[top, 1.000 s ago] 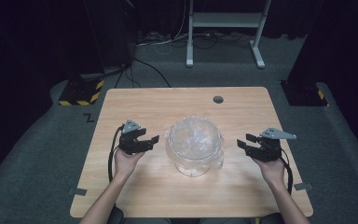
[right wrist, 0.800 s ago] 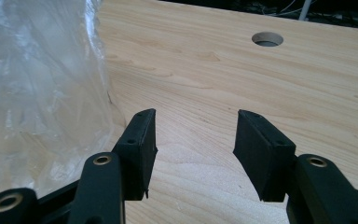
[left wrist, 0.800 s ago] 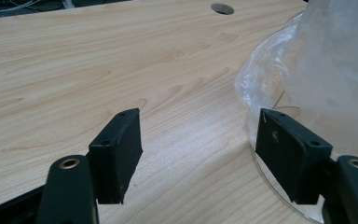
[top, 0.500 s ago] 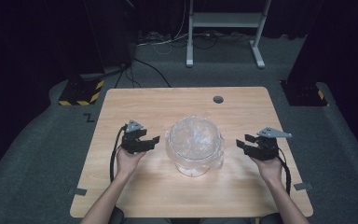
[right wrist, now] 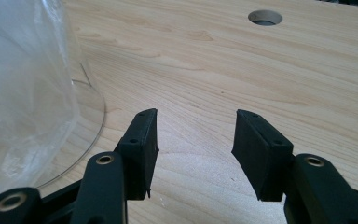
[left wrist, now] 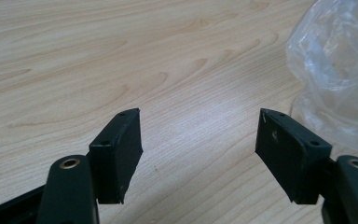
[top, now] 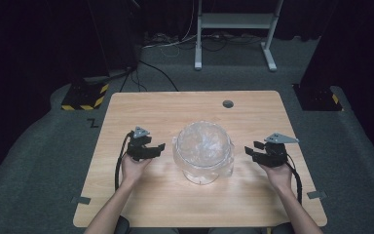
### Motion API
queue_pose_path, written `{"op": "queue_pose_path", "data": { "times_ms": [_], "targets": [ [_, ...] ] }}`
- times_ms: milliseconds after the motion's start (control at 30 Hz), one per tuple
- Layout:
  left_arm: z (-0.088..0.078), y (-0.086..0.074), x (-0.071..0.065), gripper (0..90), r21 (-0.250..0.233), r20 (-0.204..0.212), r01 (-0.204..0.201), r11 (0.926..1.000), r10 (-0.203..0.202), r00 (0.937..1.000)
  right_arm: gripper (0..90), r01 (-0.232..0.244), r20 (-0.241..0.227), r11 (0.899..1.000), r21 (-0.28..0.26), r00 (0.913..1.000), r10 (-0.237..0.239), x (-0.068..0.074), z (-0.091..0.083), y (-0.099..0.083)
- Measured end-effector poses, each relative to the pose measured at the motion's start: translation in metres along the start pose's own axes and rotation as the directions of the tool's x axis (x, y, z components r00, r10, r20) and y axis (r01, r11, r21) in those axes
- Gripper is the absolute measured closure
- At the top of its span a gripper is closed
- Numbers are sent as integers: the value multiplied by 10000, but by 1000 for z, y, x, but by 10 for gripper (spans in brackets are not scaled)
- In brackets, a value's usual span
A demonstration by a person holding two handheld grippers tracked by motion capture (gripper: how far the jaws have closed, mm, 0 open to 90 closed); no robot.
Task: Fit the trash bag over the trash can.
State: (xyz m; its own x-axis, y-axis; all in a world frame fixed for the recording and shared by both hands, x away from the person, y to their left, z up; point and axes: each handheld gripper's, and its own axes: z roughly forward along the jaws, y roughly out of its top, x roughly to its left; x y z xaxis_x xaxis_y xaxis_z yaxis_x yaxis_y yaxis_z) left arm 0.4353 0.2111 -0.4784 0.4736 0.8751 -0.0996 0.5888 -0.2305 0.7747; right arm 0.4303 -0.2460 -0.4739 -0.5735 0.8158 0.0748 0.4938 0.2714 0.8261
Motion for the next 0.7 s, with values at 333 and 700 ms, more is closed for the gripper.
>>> {"op": "queue_pose_path", "data": {
  "times_ms": [333,700],
  "targets": [
    [11,-2,0,313,390,-139,-92,9992,97,9999,501,138,71,9989,443,9999,-141,-2,15,-4],
    [16,-7,4,314,537,-372,-13,9986,33,9993,513,223,497,9984,528,9985,-250,-4,25,-8]
  ]
}}
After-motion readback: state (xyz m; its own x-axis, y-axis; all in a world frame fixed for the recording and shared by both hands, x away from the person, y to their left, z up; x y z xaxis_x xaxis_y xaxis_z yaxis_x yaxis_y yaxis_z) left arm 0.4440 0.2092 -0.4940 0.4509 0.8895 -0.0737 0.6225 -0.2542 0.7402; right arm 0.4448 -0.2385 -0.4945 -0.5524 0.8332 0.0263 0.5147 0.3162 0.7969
